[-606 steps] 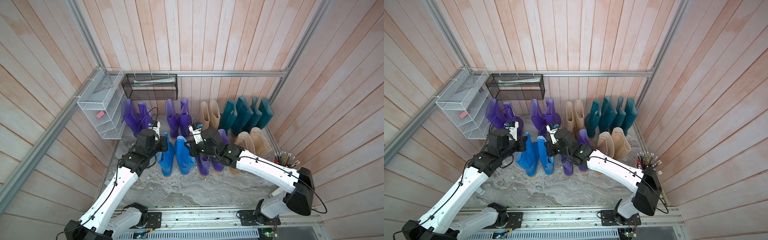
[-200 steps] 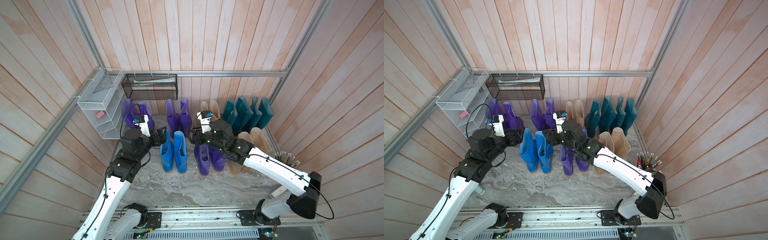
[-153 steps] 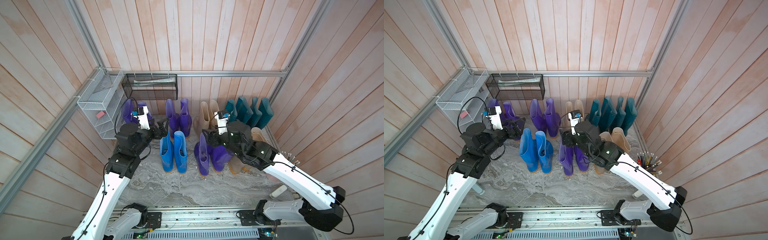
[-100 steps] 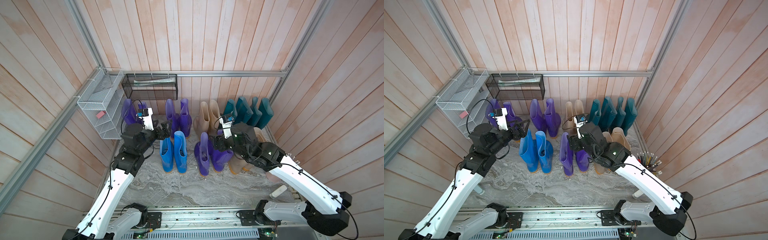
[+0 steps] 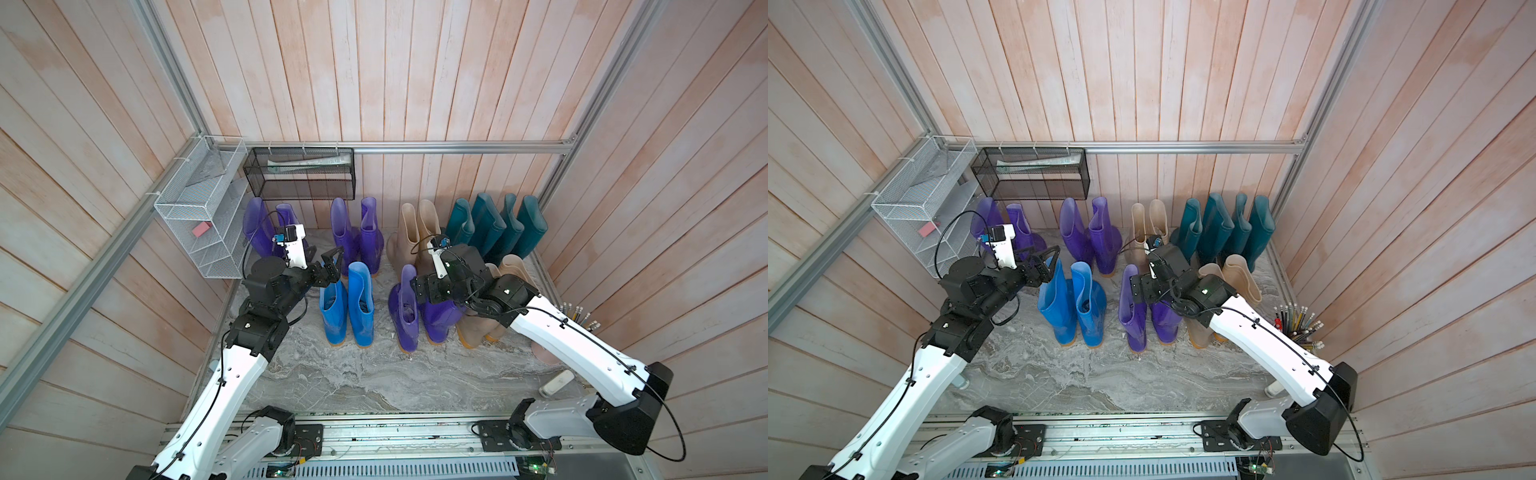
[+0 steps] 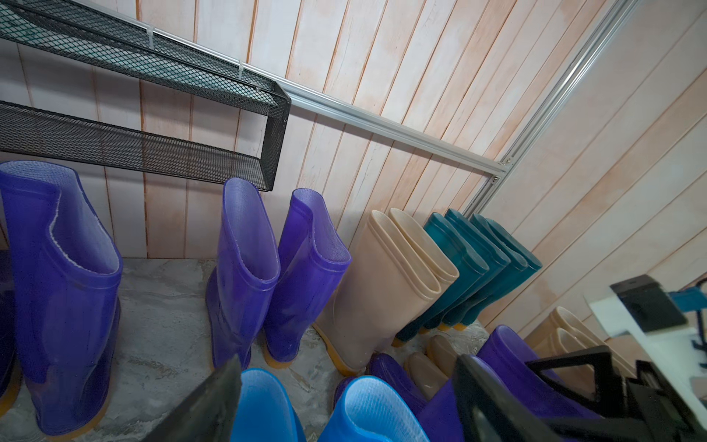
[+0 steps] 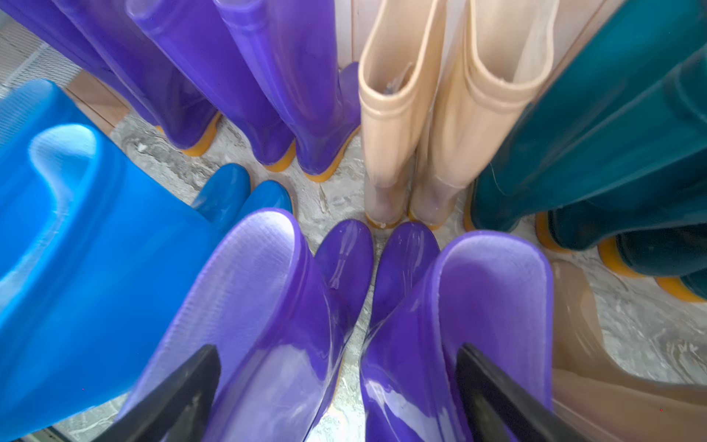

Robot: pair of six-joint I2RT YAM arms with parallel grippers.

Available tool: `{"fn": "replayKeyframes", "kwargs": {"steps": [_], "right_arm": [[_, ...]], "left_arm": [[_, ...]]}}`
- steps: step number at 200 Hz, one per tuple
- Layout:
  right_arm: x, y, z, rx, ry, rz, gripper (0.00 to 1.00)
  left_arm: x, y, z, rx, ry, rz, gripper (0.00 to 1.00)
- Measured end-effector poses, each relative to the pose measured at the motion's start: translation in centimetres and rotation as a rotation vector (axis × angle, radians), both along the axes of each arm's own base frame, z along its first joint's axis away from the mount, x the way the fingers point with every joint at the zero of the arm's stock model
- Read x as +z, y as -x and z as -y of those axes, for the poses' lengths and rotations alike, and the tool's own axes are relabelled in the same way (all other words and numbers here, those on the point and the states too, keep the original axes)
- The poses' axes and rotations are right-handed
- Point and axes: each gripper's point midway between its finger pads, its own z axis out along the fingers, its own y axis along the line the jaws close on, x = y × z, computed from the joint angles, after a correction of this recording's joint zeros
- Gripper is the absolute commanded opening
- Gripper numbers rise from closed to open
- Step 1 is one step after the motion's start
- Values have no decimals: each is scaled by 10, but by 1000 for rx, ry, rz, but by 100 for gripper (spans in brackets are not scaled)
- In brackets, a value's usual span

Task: Match and arrange rain boots in pairs
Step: Adjust a pair of rain boots at the center of the board.

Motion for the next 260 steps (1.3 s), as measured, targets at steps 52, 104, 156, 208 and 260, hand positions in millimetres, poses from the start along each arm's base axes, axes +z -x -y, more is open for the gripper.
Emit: {"fn": "replayKeyframes", "kwargs": {"steps": [52,104,156,208,260], "right_arm": [[-9,1,-7,17,-20,-36,0],[-9,-3,-48,111,-147,-100,0],[-5,-8,-68,109,-252,-144,0],[-5,-12,-79,92,-327,-167,0],[-6,-6,-83,150,-315,-168,21]], "left_arm": [[-4,-1,-2,6,-7,-3,89],[-5,-3,-7,20,-9,-4,89],[-6,-3,-7,21,-9,-5,89],[-5,-3,-7,22,-8,-3,89],[-1,0,-8,21,-5,8,89]]}}
